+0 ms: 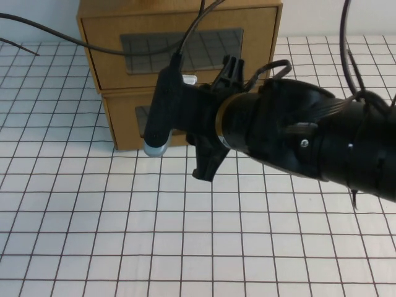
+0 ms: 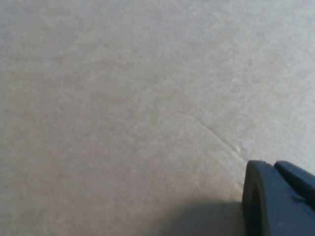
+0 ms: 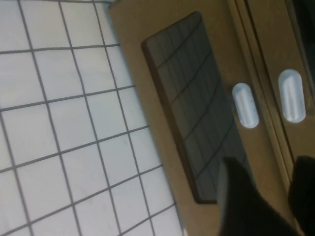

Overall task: Open the shoe box
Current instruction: 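Pull the top drawer of the cardboard box fully open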

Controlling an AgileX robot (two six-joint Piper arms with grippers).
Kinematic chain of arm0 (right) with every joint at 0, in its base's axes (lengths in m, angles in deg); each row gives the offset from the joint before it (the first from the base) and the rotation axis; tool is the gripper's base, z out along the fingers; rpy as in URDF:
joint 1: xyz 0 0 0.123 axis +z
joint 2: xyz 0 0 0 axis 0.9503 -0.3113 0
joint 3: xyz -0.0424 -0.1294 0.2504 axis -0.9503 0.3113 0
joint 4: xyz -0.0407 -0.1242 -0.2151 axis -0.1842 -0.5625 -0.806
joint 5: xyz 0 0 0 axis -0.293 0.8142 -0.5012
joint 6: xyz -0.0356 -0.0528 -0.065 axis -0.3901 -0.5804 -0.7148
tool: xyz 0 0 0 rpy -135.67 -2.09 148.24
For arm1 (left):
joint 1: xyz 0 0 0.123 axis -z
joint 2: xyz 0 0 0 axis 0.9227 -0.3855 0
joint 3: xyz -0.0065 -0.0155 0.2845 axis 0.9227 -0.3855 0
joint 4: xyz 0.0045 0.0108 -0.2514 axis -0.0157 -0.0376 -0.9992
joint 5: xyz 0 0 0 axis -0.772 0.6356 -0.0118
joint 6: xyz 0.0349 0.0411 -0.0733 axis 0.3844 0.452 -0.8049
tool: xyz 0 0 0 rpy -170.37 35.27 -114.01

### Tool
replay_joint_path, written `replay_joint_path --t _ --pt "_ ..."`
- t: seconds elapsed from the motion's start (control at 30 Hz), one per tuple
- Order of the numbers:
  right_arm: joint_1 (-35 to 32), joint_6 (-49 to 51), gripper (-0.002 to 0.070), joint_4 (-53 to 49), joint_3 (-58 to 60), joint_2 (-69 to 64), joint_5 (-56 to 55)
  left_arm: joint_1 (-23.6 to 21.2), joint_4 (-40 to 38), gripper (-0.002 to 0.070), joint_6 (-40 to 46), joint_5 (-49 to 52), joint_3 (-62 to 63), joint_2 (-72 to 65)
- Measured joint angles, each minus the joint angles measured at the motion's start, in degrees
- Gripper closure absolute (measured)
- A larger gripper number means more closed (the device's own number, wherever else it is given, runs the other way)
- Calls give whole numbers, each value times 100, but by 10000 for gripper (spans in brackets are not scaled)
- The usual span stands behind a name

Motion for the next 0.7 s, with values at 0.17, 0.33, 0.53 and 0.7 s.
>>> replay_joint_path --t 0.17,0.33,0.53,0.7 --pt "0 72 447 -614 -147 -315 -160 0 0 677 -24 13 0 0" --pt "-157 517 447 -1102 -463 -649 -271 0 -10 677 -59 34 0 0" --pt "-382 558 446 -1341 -620 -856 -558 0 -10 677 -68 45 5 0" --pt "-444 568 446 -1595 -628 -1011 -827 0 -10 677 -68 71 13 0"
